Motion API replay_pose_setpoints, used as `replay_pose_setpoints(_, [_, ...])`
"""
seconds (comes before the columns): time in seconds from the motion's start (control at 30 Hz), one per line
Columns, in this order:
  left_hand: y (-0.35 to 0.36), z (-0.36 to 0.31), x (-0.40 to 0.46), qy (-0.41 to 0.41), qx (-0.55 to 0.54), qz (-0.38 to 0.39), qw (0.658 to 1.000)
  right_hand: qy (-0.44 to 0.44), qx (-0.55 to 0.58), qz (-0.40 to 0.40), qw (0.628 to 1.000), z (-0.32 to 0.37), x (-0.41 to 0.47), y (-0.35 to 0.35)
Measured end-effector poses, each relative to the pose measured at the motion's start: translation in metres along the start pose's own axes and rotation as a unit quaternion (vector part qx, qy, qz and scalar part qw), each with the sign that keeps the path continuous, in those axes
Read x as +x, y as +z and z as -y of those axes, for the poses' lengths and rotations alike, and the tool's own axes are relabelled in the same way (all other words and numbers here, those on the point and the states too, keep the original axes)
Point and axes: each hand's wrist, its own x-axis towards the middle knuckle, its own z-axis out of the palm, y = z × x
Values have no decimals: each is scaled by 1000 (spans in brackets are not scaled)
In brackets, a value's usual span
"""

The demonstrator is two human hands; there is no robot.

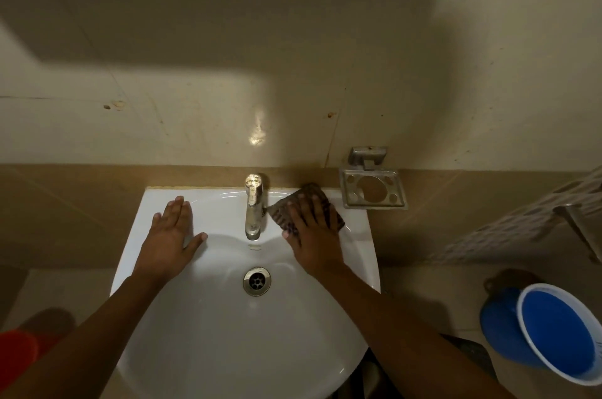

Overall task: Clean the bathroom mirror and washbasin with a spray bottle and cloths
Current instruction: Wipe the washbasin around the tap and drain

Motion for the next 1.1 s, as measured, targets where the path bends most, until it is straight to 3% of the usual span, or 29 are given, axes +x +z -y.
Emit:
replay_pose_setpoints(0.27, [0,-2,0,-8,-5,2,1000,-56,13,1,998,16,23,6])
replay_pose_setpoints(0.63, [-11,9,-2,25,-42,24,999,-14,11,-30,999,38,-16,15])
replay_pose_setpoints(1.1, [-25,91,-16,81,-47,53,994,15,33,-93,995,121,-23,29])
